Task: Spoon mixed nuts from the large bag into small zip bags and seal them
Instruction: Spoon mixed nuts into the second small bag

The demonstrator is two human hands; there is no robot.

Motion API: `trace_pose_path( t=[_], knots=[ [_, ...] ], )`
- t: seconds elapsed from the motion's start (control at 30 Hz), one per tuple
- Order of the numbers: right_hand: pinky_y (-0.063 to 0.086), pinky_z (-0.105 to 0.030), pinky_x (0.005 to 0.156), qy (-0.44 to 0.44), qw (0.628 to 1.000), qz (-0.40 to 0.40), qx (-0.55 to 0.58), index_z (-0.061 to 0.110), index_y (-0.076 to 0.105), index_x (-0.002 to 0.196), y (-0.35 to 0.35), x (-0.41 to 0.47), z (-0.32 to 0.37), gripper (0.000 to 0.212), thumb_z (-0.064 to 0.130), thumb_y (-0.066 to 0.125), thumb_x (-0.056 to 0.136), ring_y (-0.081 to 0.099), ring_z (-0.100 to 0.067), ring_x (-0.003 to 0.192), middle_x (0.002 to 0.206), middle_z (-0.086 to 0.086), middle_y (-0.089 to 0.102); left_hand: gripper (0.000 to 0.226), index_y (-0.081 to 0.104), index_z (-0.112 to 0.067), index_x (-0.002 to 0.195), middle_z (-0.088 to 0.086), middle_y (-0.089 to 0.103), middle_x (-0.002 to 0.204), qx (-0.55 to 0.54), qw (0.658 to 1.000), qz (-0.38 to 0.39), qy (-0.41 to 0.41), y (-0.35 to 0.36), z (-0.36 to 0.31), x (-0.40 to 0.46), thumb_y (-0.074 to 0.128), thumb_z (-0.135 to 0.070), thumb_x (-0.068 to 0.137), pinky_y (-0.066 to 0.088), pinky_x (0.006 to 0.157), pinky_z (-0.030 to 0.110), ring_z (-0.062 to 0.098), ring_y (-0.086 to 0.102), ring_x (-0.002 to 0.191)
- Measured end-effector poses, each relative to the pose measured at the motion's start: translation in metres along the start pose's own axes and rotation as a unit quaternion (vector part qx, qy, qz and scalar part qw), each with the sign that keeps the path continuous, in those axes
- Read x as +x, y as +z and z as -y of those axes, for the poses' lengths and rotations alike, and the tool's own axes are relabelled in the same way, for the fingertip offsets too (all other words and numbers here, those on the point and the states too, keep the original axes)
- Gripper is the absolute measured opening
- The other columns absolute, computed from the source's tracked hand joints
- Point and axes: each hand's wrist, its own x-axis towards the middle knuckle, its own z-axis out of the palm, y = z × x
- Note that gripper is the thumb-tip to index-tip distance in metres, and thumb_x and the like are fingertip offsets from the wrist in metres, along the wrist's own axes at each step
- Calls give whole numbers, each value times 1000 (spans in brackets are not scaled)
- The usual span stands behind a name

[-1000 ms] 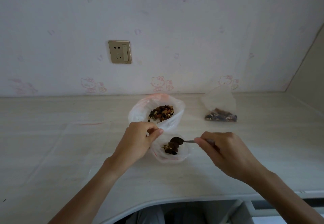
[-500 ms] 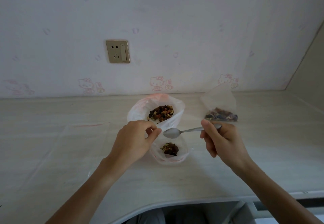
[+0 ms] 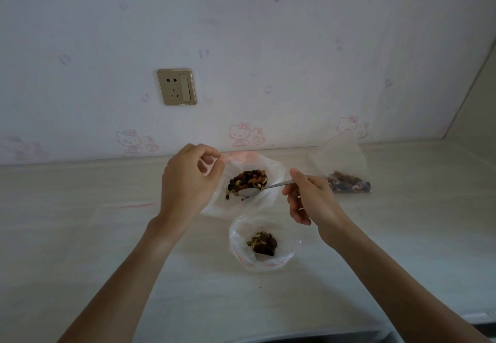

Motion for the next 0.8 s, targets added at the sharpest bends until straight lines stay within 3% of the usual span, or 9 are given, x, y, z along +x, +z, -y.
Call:
trace_pose_path(
  t=[0.13, 0.2, 0.3, 0.4, 0.5, 0.6, 0.8],
  knots=[
    [30, -24, 36, 28, 999, -7, -32, 4, 69, 80, 7, 7, 1, 43, 29, 46, 106, 47, -18, 38, 52, -4, 55, 51, 66, -21, 130, -5, 64, 125, 28, 996, 78, -12, 18, 6, 21, 71, -53, 91, 52, 96, 35, 13, 61, 113],
    [29, -24, 36, 38, 998, -4, -51, 3, 70, 81, 11, 10, 2, 41, 26, 47, 105, 46, -17, 37, 51, -4, 55, 60, 61, -22, 138, -4, 62, 133, 40, 990, 132, -28, 28, 11, 28, 69, -58, 90, 50, 99, 36, 14, 59, 121],
    [28, -23, 37, 52, 996, 0, -70, 0, 72, 82, 14, 13, 1, 40, 22, 48, 105, 45, -17, 36, 51, -5, 56, 54, 65, -26, 133, -9, 68, 127, 50, 981, 180, -46, 39, 19, 31, 70, -59, 90, 47, 84, 29, 10, 63, 108],
    [28, -23, 37, 62, 995, -8, -83, -2, 72, 84, 20, 17, 0, 39, 20, 48, 104, 44, -17, 35, 50, -5, 56, 40, 72, -31, 119, -16, 74, 110, 40, 985, 165, -35, 45, 26, 28, 65, -60, 93, 44, 70, 23, 4, 63, 92],
    [28, -23, 36, 74, 992, -24, -95, -2, 72, 82, 27, 22, -2, 38, 18, 48, 103, 44, -18, 34, 48, -4, 55, 32, 75, -34, 106, -20, 74, 95, 9, 989, 144, -32, 45, 29, 26, 60, -61, 97, 54, 72, 29, 4, 68, 90],
    [27, -23, 34, 84, 991, -42, -91, -1, 71, 79, 34, 27, -3, 37, 15, 46, 102, 43, -18, 32, 46, -3, 53, 19, 76, -33, 104, -21, 74, 93, -34, 992, 119, -29, 47, 31, 26, 63, -47, 101, 59, 81, 36, 0, 69, 92],
    [26, -21, 32, 103, 991, -74, -51, -2, 69, 81, 48, 34, -5, 36, 13, 45, 103, 41, -16, 31, 43, 0, 50, 19, 77, -35, 105, -26, 73, 94, -81, 991, 109, -13, 50, 26, 27, 63, -48, 101, 56, 80, 23, -13, 66, 91]
  ],
)
